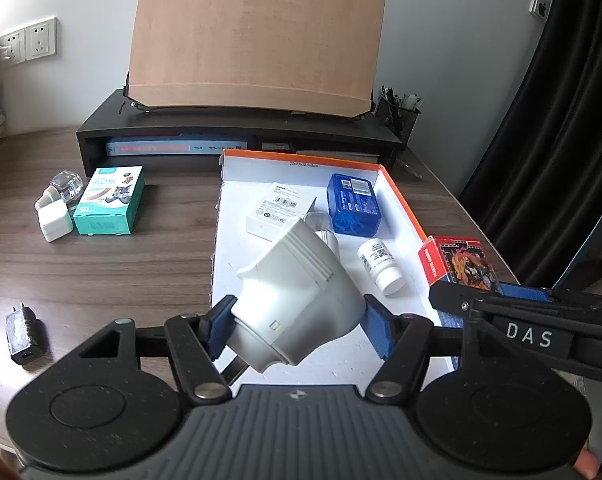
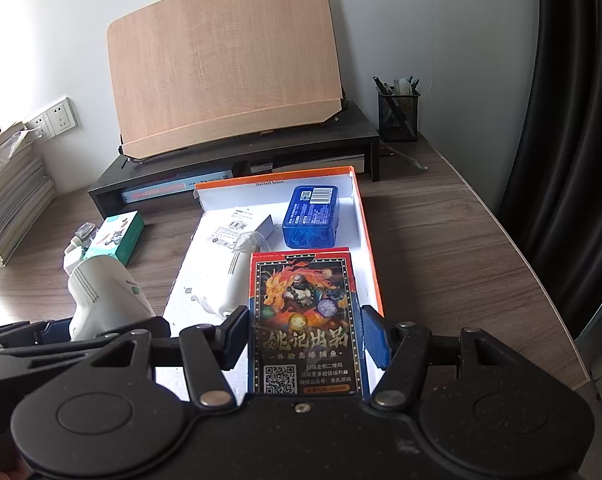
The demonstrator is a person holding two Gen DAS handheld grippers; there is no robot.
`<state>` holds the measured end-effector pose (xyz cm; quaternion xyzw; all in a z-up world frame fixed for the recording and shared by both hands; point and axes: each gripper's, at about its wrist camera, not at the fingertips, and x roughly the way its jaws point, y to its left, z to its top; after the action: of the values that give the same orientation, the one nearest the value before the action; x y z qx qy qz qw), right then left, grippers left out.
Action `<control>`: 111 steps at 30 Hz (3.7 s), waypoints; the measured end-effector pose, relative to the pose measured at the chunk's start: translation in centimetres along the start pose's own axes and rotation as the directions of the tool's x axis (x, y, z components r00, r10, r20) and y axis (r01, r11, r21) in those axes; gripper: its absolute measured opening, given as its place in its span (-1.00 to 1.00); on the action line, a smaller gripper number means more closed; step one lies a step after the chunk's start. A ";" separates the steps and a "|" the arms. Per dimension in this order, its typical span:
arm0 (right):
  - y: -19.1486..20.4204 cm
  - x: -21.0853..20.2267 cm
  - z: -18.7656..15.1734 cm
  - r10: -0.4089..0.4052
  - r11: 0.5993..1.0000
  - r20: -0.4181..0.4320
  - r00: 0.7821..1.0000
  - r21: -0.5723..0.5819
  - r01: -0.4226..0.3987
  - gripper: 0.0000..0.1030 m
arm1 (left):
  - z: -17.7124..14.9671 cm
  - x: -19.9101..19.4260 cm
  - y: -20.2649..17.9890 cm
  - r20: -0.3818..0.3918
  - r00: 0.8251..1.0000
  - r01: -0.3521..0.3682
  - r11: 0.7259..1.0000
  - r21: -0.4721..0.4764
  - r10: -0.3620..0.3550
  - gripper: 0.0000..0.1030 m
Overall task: Organize rigid objects
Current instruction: 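Lower the red card box into the box with the right gripper while the left gripper holds the adapter above, then open the left gripper to drop the white adapter while the right gripper releases the card box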
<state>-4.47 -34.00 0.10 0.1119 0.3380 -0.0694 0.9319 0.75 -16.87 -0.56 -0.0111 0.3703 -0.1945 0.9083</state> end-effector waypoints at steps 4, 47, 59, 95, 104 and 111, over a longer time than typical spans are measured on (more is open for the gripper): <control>-0.1 0.1 0.0 0.001 1.000 -0.003 1.000 0.000 -0.001 0.40 | 0.0 0.3 0.0 -0.005 1.000 -0.002 1.000 -0.002 0.002 0.30; -0.6 2.9 -0.1 -0.012 1.000 -0.067 0.998 -0.005 0.012 0.40 | -0.2 2.9 0.2 -0.072 0.997 -0.007 1.000 -0.025 0.005 0.30; -0.4 3.7 -0.1 -0.009 1.000 -0.092 0.996 -0.006 0.009 0.40 | -0.1 3.3 0.6 -0.089 0.996 -0.007 1.000 -0.023 0.005 0.30; -0.8 4.6 0.6 -0.030 1.000 -0.087 0.996 -0.009 0.029 0.39 | -0.4 5.4 -0.2 -0.169 0.985 0.037 0.999 0.018 -0.033 0.31; -1.6 3.4 1.1 -0.034 0.999 -0.042 0.999 0.024 0.035 0.47 | -0.6 6.1 -1.0 -0.203 0.975 0.093 0.995 0.027 -0.086 0.55; -1.2 2.2 1.6 -0.017 0.999 0.016 1.000 0.036 0.016 0.53 | 0.5 4.1 -0.7 -0.123 0.989 0.083 0.997 0.009 -0.081 0.65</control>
<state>-2.07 -35.71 -0.35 0.1250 0.3298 -0.0841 0.9319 3.50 -19.05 -2.77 -0.0078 0.4233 -0.2345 0.8751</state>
